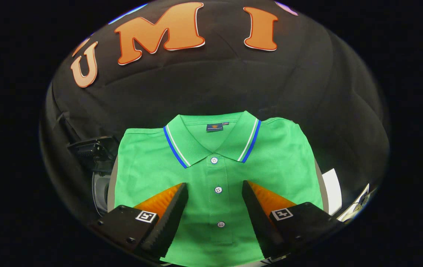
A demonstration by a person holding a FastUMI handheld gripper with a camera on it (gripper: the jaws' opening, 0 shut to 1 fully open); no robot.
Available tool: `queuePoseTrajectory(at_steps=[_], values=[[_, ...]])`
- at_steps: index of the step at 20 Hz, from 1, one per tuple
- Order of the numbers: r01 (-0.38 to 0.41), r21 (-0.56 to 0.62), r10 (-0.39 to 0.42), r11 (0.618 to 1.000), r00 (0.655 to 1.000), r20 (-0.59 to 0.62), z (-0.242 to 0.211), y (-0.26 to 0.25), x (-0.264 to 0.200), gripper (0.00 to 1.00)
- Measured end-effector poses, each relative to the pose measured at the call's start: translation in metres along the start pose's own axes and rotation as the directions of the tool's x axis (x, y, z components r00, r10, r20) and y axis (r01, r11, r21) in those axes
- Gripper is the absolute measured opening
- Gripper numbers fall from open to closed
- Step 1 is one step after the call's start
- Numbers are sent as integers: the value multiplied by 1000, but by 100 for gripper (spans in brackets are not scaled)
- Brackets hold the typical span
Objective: Put the clothes into the washing machine and then close the washing machine lid.
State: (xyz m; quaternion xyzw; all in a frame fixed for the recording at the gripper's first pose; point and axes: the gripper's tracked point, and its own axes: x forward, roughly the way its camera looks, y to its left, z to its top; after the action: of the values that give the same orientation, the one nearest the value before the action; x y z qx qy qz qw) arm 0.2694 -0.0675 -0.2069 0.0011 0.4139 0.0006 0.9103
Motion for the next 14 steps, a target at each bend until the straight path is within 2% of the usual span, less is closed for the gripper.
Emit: queuePoseTrajectory(at_steps=[4, 10, 11, 14], values=[[1, -14, -1, 1000, 999, -41, -1, 3, 0, 97], [-17, -46, 13, 999, 997, -75, -1, 6, -2, 77], [-13, -43, 9, 999, 996, -85, -1, 7, -2, 77], [-30, -52, 25, 998, 995, -98, 1, 11, -3, 61]])
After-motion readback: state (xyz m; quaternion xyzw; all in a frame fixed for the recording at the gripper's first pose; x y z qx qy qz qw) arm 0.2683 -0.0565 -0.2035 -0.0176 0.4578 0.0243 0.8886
